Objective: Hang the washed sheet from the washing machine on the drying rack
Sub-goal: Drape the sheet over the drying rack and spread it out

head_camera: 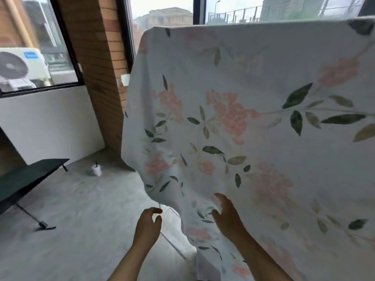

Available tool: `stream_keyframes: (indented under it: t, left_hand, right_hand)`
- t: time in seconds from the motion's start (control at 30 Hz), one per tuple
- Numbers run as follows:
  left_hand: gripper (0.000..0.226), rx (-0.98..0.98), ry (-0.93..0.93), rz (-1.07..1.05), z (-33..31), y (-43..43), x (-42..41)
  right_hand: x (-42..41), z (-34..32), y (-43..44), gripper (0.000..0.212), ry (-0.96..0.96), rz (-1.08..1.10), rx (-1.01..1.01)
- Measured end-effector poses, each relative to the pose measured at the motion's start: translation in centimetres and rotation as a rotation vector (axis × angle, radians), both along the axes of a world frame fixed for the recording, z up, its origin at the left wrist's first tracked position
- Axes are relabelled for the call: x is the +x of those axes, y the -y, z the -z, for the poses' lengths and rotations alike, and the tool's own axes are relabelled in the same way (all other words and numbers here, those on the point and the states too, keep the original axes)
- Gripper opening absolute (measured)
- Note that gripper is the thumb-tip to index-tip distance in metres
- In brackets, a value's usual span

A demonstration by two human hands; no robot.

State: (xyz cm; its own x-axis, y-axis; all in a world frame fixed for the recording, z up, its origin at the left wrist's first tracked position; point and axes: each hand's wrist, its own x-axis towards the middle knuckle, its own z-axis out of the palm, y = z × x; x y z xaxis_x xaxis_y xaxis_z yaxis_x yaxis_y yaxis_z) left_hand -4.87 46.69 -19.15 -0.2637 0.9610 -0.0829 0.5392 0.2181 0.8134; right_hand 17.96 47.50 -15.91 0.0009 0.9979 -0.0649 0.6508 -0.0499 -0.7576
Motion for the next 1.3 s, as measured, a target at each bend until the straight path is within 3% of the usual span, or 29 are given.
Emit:
stream_keyframes:
  t: [0.27, 0.53, 0.7, 0.9, 1.0, 1.07, 1.13, 1.2, 1.23, 1.3]
  left_hand:
    - [0.025, 0.050, 0.022, -0.142, -2.1, -14.3, -15.4]
    - [0.024, 0.057, 0.098, 0.043, -4.0, -32.0, -28.3]
    - [0.030, -0.119, 0.379, 0.125, -5.9, -42.9, -32.4]
    - [0.057, -0.356, 0.657, 0.196, -5.3, -49.8, -31.9]
    - [0.092, -0.495, 0.801, 0.179, -1.7, -52.7, -32.3]
    - [0.077, -0.545, 0.811, 0.180, -1.2, -53.5, -32.5]
    - [0.063, -0.537, 0.782, 0.213, -3.4, -54.1, -33.2]
    - [0.060, -0.563, 0.745, 0.243, -4.0, -55.5, -33.6]
    - [0.061, -0.591, 0.725, 0.274, -4.1, -57.1, -33.9]
    - [0.061, -0.626, 0.756, 0.313, -3.5, -58.7, -33.4]
  right_hand:
    - [-18.5, -5.0, -18.1, 0.052, 0.066, -0.264, 0.097]
    - [-32.9, -6.4, -31.0, 0.050, 0.059, -0.165, 0.139]
    - [-37.9, -8.8, -37.0, 0.047, 0.167, -0.136, 0.298]
    - [-39.9, -12.2, -43.0, 0.033, 0.536, -0.316, 0.755]
    - [-41.2, -13.6, -46.0, 0.027, 0.899, -0.318, 0.862]
    - [-42.3, -14.5, -46.8, 0.030, 1.180, -0.275, 0.769]
    - [-43.7, -16.9, -47.2, 0.026, 1.433, -0.294, 0.490]
    - [-44.1, -17.8, -48.0, 0.020, 1.493, -0.295, 0.160]
    - [-44.5, -18.0, -48.8, 0.016, 1.482, -0.275, 0.101]
    - [-44.3, -17.8, -48.6, 0.019, 1.506, -0.250, 0.259]
